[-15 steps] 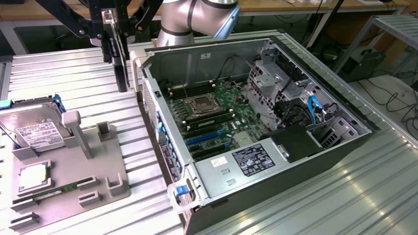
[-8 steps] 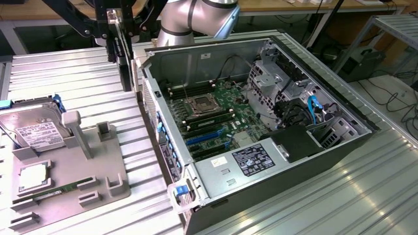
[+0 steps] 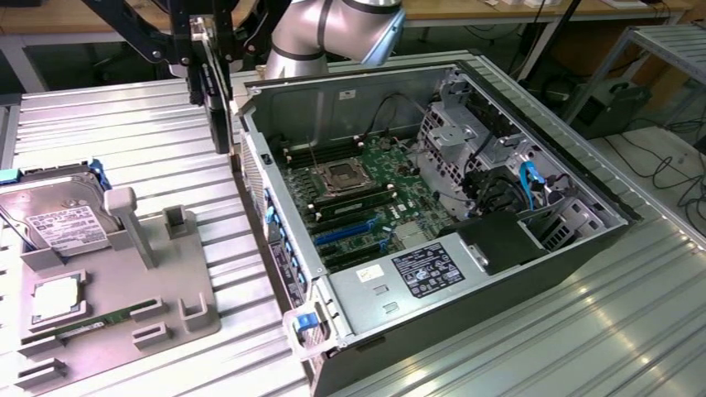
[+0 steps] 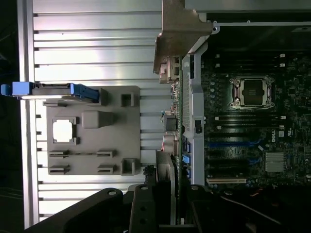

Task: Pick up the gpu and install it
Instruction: 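Pick up the gpu and move the gpu toward the slot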

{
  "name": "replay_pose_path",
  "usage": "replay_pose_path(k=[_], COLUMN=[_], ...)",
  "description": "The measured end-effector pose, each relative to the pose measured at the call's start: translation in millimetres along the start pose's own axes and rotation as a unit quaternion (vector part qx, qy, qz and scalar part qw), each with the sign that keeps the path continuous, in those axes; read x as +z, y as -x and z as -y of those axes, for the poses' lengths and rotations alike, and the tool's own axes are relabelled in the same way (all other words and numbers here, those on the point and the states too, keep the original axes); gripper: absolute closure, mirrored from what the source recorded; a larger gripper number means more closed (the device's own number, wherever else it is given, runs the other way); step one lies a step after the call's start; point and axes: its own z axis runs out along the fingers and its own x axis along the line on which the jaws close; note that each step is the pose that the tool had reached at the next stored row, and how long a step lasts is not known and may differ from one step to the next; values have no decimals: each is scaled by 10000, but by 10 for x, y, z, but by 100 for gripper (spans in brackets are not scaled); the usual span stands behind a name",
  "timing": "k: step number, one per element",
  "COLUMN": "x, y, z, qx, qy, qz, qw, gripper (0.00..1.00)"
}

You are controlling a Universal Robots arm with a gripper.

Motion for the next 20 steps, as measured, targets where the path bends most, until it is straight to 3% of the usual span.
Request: replay_pose_path(k=[20], x=[13], y=[192], z=[-3], qx=[0], qy=[0], qz=[0], qw=[10000], gripper=[72])
